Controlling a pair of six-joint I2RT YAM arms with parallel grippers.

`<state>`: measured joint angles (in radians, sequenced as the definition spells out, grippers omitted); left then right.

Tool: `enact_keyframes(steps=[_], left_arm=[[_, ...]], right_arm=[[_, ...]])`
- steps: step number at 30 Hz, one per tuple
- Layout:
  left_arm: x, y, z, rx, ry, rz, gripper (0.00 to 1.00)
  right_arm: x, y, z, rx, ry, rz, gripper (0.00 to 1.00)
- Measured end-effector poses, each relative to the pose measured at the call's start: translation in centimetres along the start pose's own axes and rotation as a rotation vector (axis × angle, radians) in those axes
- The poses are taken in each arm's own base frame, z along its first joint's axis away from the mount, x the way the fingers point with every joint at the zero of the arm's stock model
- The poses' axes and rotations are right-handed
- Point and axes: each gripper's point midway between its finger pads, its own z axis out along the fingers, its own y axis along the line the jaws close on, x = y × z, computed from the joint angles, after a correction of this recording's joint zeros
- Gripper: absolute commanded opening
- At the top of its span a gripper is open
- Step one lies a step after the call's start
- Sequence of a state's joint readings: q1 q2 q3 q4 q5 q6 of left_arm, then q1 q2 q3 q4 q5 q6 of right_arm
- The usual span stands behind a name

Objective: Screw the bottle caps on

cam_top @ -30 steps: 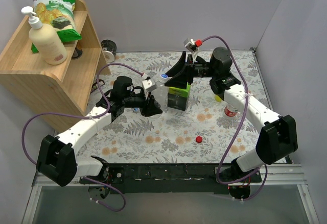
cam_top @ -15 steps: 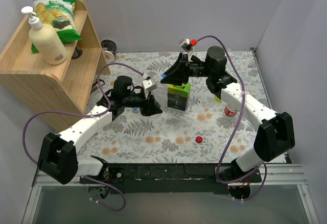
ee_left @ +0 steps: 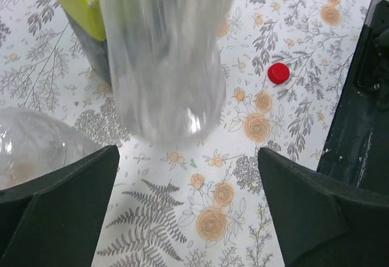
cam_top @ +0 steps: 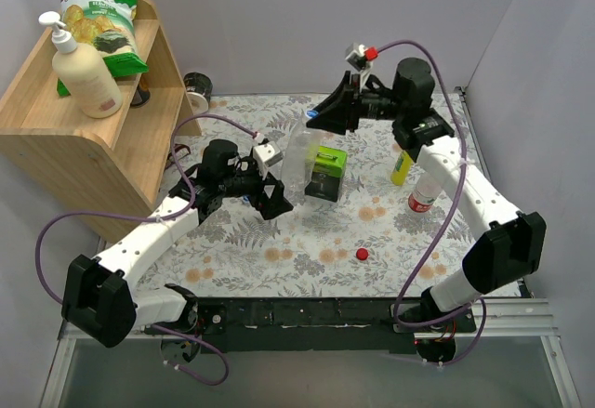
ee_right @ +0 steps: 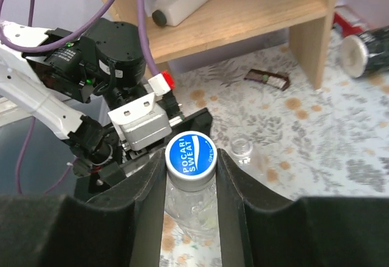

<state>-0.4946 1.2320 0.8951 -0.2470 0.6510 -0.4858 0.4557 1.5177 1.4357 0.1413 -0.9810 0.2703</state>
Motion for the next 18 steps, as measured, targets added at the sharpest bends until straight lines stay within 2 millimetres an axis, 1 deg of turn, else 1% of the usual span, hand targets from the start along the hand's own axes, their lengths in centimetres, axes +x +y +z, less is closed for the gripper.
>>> enact_keyframes(steps=[5,7,8,9,11,14,16,18], left_arm=[[1.2,-0.3,-1.1,-0.026,0.051,-0.018,0.98],[1.9,-0.7,-1.2,-0.008,0.078,-0.025,0.98],[2.4,-1.0,-1.4,0.005,0.096,-0.029,0.98],[2.7,-1.2,-1.4,0.014,0.106,-0.033,0.98],[3.1,-1.5,-1.6,0.03,0.122,-0.036,0.98],[3.6,-1.9,-1.7,0.045,0.141,-0.043,0.98],[4.0,-2.0,-1.8,0.052,0.155,-0.042,0.98],[4.4,-2.2,-1.9,0.06,0.169,-0.041,0.98]], right_arm=[[-5.9,-0.6,-3.3,0.049,-0.05,-0.139,0.01],[-7.9,-0.9,-4.4,0.082,-0.069,-0.207,0.01],[-8.9,-1.4,-5.2,0.112,-0.08,-0.256,0.01],[-9.2,-1.9,-5.6,0.133,-0.083,-0.277,0.01],[-9.4,-3.5,-6.6,0.191,-0.082,-0.314,0.01],[-8.6,-7.5,-7.5,0.288,-0.069,-0.33,0.01],[-7.3,-10.7,-8.1,0.357,-0.049,-0.321,0.01],[-5.3,-13.6,-8.7,0.417,-0.024,-0.297,0.01]])
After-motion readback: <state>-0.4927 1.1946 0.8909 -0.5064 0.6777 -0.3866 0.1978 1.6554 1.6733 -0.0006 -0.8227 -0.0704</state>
